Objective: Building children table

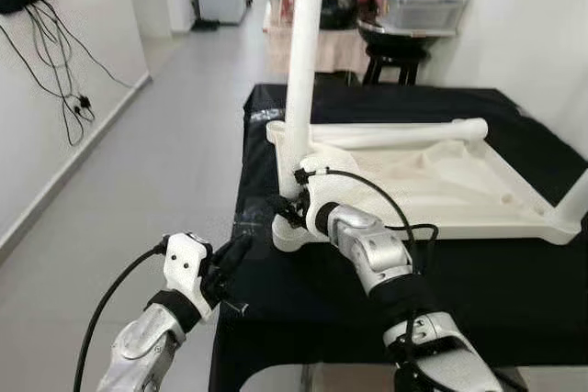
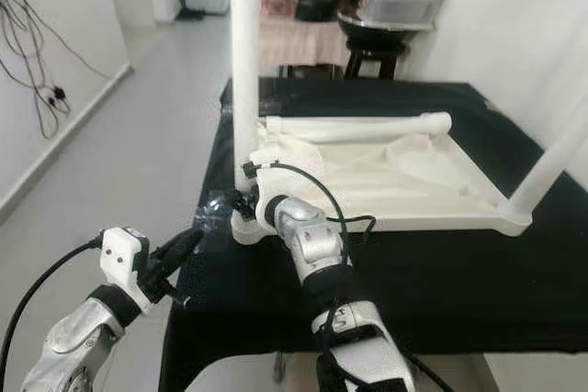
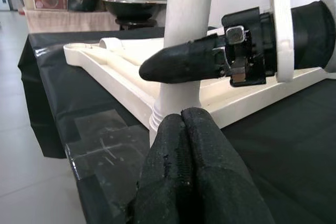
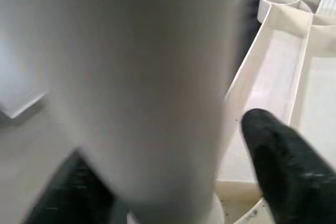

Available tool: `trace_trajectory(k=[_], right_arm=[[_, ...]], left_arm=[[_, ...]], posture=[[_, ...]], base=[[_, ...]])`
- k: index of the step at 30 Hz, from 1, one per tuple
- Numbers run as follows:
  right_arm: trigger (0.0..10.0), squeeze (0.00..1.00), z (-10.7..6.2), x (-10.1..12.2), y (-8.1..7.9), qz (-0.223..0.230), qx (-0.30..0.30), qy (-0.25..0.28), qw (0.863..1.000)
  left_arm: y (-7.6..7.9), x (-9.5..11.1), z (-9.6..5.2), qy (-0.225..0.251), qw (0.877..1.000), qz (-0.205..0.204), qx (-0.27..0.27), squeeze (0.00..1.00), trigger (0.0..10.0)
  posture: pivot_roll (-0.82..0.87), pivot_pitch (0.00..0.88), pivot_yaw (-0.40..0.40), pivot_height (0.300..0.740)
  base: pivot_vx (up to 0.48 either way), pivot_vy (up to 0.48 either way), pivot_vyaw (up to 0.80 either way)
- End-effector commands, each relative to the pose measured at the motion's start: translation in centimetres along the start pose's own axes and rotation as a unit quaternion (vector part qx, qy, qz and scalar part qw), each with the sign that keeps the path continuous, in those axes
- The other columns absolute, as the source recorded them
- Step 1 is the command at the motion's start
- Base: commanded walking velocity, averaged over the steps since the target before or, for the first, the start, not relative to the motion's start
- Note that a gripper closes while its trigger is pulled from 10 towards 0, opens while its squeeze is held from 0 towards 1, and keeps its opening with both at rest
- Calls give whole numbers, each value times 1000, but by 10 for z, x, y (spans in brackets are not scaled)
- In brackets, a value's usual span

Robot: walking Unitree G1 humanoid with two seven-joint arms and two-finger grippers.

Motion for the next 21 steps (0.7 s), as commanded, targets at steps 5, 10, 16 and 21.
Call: trace_trajectory(k=[5,10,16,21], right_arm=[[10000,0,-16,43,9,-89,163,100,977],[10000,0,-26,41,17,-124,249,92,956],[10000,0,-20,38,23,-119,247,58,960],[0,0,-18,27,27,-127,238,33,962]], left_arm=[[1,-5,1,-2,1000,-12,1,0,10000],[2,-5,2,1,1000,-14,2,0,10000],[4,-4,2,4,1000,-15,2,0,10000],[5,-4,2,5,1000,-15,1,0,10000]], posture=[[87,0,-72,740],[96,0,-81,740],[102,0,-85,740],[103,0,-84,740]], base=[[0,0,0],[0,0,0],[0,0,0],[0,0,0]])
Point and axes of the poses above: a point about 5 cm out from each wrist's last joint towards the gripper, its own z axis pointing out of the wrist towards the gripper, its own x axis along the axis of the wrist's last joint, y = z × x, the point moved 2 cm from there along z, pointing out of the wrist towards the gripper, and after that the axes turned 9 degrees about -z, right-handed, at the moved point
